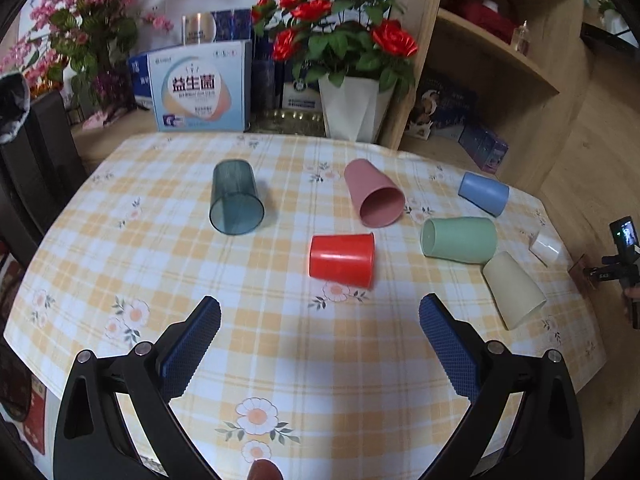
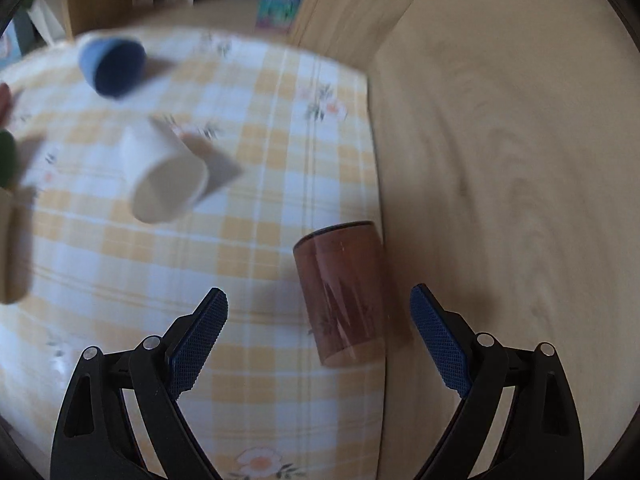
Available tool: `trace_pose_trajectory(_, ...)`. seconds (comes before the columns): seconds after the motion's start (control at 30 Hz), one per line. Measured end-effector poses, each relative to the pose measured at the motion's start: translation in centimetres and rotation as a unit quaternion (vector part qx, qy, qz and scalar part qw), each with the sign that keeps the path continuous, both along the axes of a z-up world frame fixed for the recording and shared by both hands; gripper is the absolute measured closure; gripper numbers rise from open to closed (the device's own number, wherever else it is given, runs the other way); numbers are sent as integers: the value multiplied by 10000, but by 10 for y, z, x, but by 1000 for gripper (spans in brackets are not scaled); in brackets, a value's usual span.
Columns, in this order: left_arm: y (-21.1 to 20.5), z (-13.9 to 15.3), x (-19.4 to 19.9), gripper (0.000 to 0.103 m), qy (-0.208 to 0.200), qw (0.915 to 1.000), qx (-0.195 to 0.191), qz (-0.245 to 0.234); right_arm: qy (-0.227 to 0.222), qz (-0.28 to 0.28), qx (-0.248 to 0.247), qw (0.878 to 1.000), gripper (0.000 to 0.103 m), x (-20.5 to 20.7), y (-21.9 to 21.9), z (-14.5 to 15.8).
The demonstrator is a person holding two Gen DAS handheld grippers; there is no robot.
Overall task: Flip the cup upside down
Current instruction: 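Reach the right tool to the translucent brown cup and grasp it, then lift the brown cup with the right tool and rotate it upright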
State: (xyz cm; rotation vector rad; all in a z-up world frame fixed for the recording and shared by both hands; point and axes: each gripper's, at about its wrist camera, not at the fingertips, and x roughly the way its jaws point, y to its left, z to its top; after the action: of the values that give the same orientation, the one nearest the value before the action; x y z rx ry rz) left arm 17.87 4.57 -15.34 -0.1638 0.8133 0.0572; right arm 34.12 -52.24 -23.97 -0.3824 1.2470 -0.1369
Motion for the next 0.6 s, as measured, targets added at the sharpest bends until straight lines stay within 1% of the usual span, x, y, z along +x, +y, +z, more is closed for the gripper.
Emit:
trace_pose_trajectory(0.07, 0, -9, 3, 6, 217, 9996, -177, -2, 134, 58, -236, 9996, 14, 8, -5, -11)
trace_pose_trajectory(0.1, -1, -14, 5, 6, 304, 9993, -236, -24, 175, -3, -258, 9995, 14, 11, -10, -15)
trace_pose_trajectory(0.13, -3, -19, 6, 6, 426, 9987, -268, -65, 200, -117, -220, 9995, 14, 13, -16, -17)
trace_pose_trajectory(0.23, -6, -26, 6, 6, 559, 9983, -173, -79, 232, -369, 19, 9990, 15, 19, -31, -22)
trace_pose_trajectory(0.27, -6, -26, 6, 6, 576, 9982, -131, -36, 236, -357, 59, 9991, 15, 20, -32, -23)
trace_pose_trajectory(0.33, -5, -24, 7, 6, 606, 9980, 69, 182, 305, -385, 159, 9987, 16, 22, -32, -27)
trace_pose_trajectory(0.37, -3, -23, 7, 6, 571, 9979, 156, 261, 343, -417, 203, 9983, 17, 22, -32, -29)
trace_pose_trajectory(0.4, -3, -21, 6, 6, 527, 9979, 212, 309, 377, -472, 255, 9978, 27, 22, -34, -30)
trace_pose_trajectory(0.43, -2, -19, 5, 6, 499, 9979, 240, 346, 392, -574, 256, 9973, 31, 24, -36, -31)
trace_pose_trajectory(0.6, 1, -20, 4, 6, 567, 9976, 127, 369, 342, -964, 676, 9925, 33, 19, -41, -24)
